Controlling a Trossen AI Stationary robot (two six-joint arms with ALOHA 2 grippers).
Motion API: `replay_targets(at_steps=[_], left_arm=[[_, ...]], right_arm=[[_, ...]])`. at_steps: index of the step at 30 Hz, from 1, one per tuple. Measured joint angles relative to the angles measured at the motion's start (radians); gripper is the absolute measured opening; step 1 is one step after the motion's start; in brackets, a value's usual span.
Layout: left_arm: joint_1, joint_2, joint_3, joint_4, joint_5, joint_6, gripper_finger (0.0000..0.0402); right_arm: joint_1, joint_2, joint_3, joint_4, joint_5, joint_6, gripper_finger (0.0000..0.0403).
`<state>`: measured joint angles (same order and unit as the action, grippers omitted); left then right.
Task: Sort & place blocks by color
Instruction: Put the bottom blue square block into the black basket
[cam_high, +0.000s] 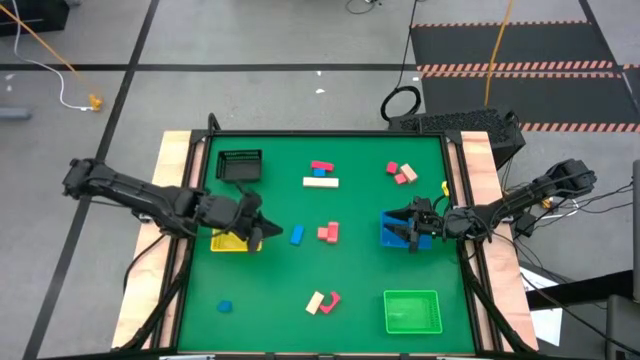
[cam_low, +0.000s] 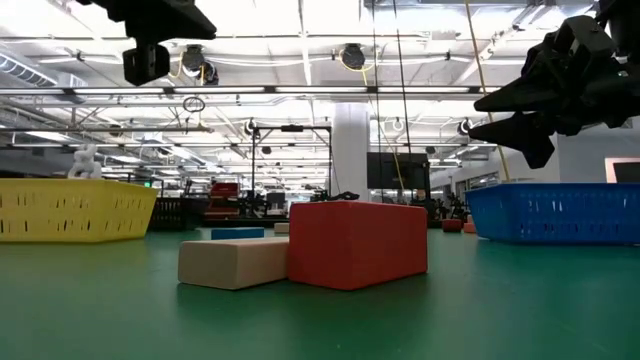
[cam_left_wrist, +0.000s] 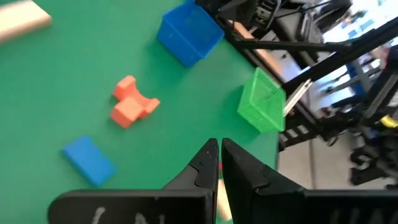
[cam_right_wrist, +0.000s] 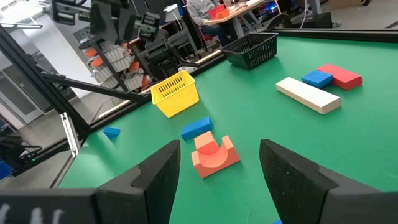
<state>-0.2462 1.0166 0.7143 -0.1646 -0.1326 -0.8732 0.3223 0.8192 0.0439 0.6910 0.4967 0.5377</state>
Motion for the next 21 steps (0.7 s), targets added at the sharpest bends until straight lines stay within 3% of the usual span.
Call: replay_targets(at_steps=[16, 21], left_arm=[[-0.048, 0.187, 0.000, 0.376, 0.000, -0.169, 0.0021], [-0.087, 0.233, 0.000, 0.506, 0.000, -0.151, 0.0021]], right_arm=[[0.000, 0.000, 0.000, 0.000, 0.000, 0.000, 0.0212], [0.000, 0.000, 0.000, 0.000, 0.000, 0.000, 0.0212]])
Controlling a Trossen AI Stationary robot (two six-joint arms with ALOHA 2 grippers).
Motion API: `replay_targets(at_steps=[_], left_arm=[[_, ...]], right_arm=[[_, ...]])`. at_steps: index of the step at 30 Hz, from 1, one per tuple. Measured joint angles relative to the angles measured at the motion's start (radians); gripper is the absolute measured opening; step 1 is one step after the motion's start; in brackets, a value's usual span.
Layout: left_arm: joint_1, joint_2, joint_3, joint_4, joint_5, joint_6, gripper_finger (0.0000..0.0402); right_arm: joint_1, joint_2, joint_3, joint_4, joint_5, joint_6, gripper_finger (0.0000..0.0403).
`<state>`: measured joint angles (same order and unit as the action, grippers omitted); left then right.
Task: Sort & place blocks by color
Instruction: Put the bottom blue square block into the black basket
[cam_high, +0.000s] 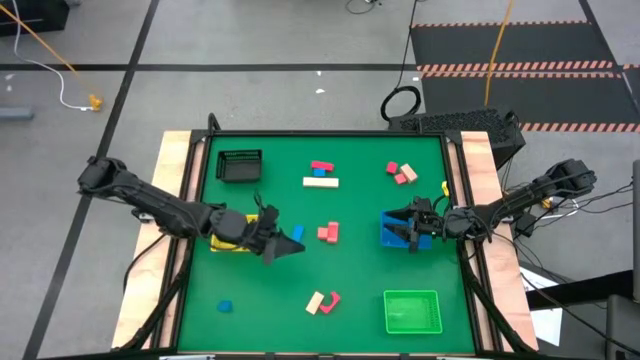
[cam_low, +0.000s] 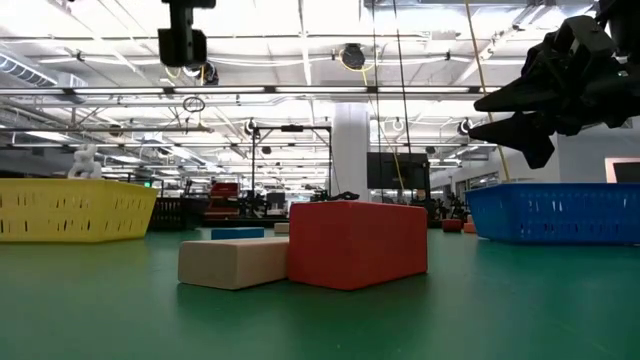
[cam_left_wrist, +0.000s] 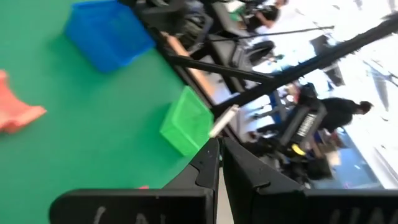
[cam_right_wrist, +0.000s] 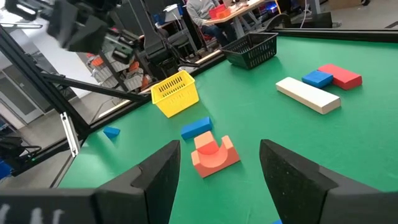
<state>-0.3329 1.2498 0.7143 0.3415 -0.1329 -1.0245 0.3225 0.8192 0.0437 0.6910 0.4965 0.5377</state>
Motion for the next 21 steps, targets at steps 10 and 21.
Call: replay_targets(at_steps=[10, 21], left_arm=[[-0.035, 0.085, 0.000, 0.048, -0.079, -0.129, 0.0021], [-0.150, 0.124, 0.000, -0.094, -0.098, -0.438, 0.0021]], right_arm=[[0.000, 0.000, 0.000, 0.000, 0.000, 0.000, 0.0212], [0.000, 0.000, 0.000, 0.000, 0.000, 0.000, 0.0212]])
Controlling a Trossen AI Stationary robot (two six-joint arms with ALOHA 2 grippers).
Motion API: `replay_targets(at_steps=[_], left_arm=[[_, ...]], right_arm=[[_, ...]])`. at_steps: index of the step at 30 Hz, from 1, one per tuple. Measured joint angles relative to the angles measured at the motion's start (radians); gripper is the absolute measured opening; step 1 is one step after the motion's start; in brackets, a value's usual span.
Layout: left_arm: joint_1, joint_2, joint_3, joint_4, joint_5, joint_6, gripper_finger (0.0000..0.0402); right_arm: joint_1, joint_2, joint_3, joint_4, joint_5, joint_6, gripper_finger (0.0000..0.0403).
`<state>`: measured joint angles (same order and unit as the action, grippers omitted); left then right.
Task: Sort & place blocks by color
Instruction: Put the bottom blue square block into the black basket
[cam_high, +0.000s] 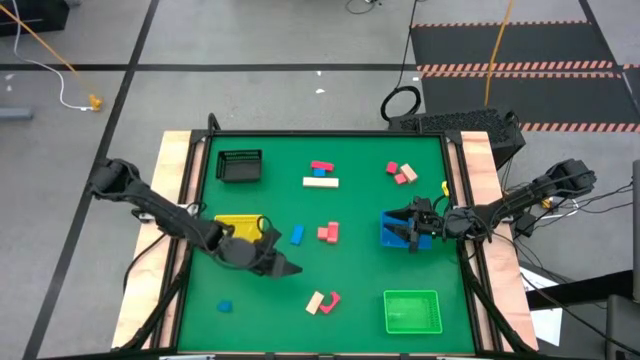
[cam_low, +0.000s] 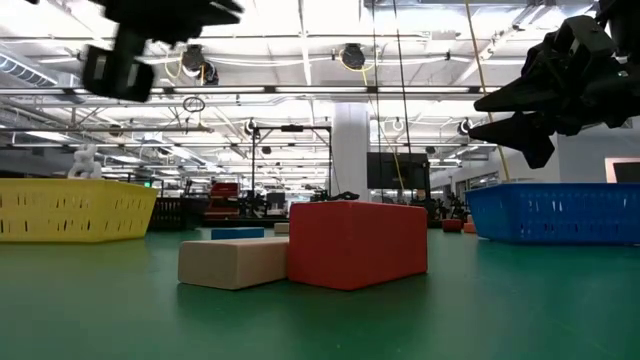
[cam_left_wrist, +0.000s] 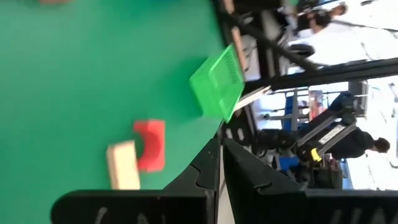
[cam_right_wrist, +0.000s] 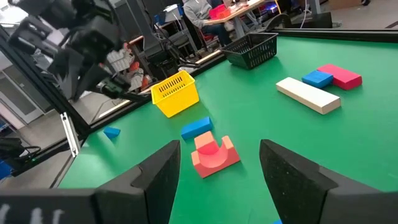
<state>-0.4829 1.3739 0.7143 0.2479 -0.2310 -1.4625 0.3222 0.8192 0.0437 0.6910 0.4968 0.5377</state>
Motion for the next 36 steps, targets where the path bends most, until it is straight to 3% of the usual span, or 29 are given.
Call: replay_targets(at_steps=[10, 20, 28, 33, 36], left_arm=[[-0.151, -0.008, 0.000, -0.246, 0.113, -0.340, 0.0021], [-0.241, -0.121, -0.001, -0.645, 0.330, -0.248, 0.0021], [-0.251, -0.241, -0.001, -0.981, 0.342, -0.404, 0.0021], [-0.288, -0.236, -0.001, -1.079, 0.348, -0.473, 0.0023], [-0.305, -0.222, -0.001, -1.081, 0.370, -0.478, 0.0044]], right_arm=[[0.000, 0.000, 0.000, 0.000, 0.000, 0.000, 0.0212], [0.000, 0.000, 0.000, 0.000, 0.000, 0.000, 0.0212], [0.000, 0.000, 0.000, 0.000, 0.000, 0.000, 0.0212], [0.000, 0.000, 0.000, 0.000, 0.000, 0.000, 0.0212], [0.000, 0.000, 0.000, 0.000, 0.000, 0.000, 0.0212]])
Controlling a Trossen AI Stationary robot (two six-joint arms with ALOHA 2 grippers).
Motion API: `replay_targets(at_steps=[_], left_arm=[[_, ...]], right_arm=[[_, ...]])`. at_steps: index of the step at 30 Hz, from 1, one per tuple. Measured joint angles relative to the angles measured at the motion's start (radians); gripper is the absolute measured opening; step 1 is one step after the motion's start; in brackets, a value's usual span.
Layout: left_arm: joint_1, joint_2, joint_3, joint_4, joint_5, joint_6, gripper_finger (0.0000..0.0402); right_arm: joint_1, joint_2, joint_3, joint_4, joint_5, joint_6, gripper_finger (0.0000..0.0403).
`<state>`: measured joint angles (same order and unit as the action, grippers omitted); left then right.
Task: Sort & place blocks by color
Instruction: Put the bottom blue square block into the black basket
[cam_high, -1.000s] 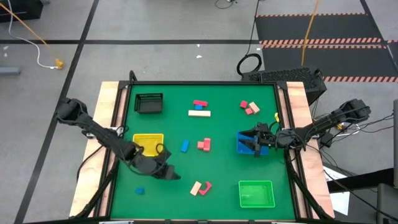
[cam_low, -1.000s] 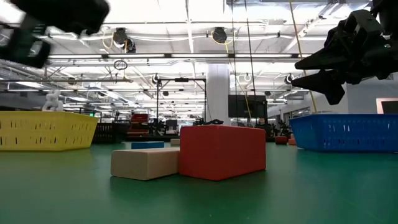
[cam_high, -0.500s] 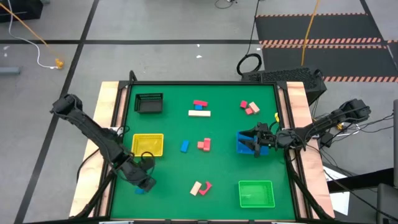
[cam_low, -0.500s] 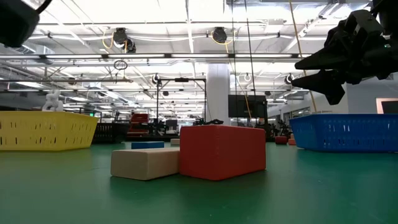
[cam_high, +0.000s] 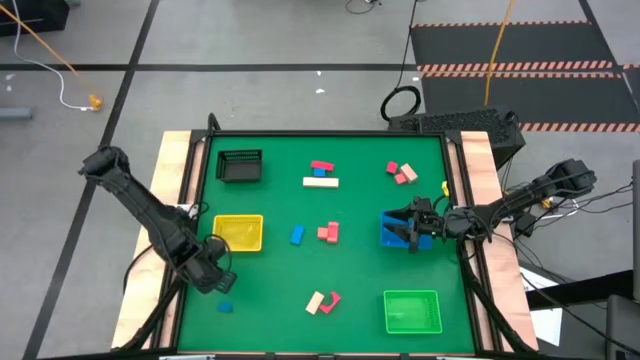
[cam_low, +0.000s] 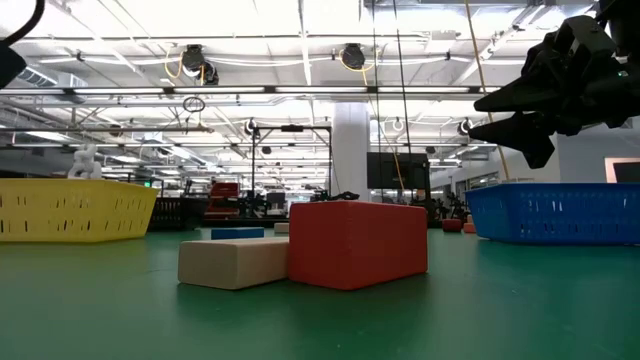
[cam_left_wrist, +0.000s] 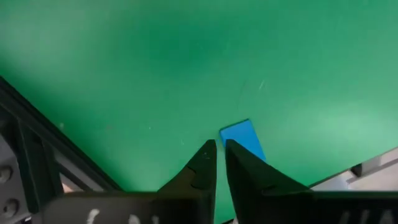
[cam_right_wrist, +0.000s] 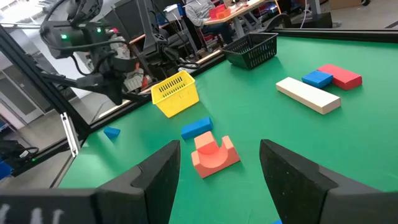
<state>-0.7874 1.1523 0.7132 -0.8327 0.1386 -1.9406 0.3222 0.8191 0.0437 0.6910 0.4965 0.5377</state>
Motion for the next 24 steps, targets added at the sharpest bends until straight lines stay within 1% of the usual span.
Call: replay_targets(at_steps=[3, 6, 9, 12, 16, 24], left_arm=[[-0.010, 0.007, 0.000, 0.017, 0.001, 0.000, 0.0088], [-0.011, 0.007, 0.000, 0.034, 0.002, -0.008, 0.0144], [-0.011, 0.007, 0.000, 0.102, 0.000, -0.033, 0.0195], [-0.012, 0.018, 0.000, 0.164, 0.000, -0.074, 0.0232], [-0.029, 0.071, 0.000, 0.216, 0.008, -0.125, 0.0255], [-0.053, 0.190, 0.000, 0.299, 0.037, -0.195, 0.0257]], right_arm=[[0.000, 0.000, 0.000, 0.000, 0.000, 0.000, 0.0212], [0.000, 0.000, 0.000, 0.000, 0.000, 0.000, 0.0212], [0.000, 0.000, 0.000, 0.000, 0.000, 0.000, 0.0212], [0.000, 0.000, 0.000, 0.000, 0.000, 0.000, 0.0212], [0.000, 0.000, 0.000, 0.000, 0.000, 0.000, 0.0212], [0.000, 0.000, 0.000, 0.000, 0.000, 0.000, 0.0212]])
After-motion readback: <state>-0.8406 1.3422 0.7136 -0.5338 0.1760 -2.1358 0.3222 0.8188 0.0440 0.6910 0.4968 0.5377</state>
